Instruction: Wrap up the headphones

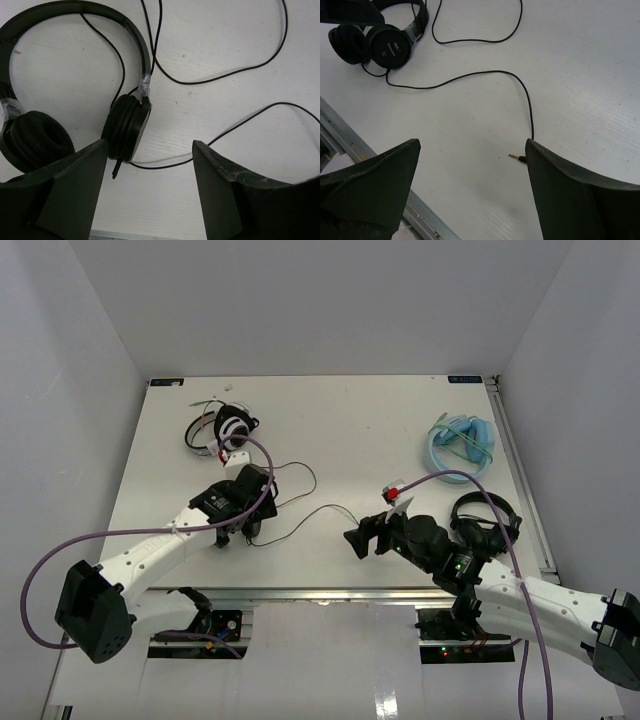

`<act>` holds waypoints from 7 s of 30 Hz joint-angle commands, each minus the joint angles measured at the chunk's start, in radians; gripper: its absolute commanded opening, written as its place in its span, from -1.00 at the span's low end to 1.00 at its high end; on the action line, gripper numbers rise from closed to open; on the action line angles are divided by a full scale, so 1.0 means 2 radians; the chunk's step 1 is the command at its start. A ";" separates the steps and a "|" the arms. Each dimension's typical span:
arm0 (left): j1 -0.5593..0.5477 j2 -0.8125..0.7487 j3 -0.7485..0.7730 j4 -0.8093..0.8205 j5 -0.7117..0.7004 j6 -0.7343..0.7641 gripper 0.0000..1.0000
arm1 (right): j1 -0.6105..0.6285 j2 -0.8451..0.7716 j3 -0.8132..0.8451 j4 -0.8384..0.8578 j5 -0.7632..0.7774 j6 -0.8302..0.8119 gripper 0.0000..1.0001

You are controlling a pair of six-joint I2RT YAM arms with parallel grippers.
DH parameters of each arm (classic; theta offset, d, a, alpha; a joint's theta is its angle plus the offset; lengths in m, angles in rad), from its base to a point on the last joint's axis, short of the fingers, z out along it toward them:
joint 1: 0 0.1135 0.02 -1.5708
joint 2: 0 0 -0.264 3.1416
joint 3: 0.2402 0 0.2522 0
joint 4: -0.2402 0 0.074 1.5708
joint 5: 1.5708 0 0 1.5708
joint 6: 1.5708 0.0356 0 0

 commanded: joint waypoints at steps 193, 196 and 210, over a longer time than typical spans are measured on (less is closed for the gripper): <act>-0.318 -0.214 0.235 -0.104 -0.065 -0.015 -1.00 | -0.032 -0.051 0.045 0.217 -0.436 -0.087 0.68; -0.319 -0.214 0.229 -0.097 -0.062 -0.015 -1.00 | -0.027 -0.033 0.024 0.261 -0.447 -0.078 0.68; -0.319 -0.214 0.224 -0.069 -0.055 -0.007 -1.00 | 0.013 0.041 -0.009 0.386 -0.461 -0.061 0.66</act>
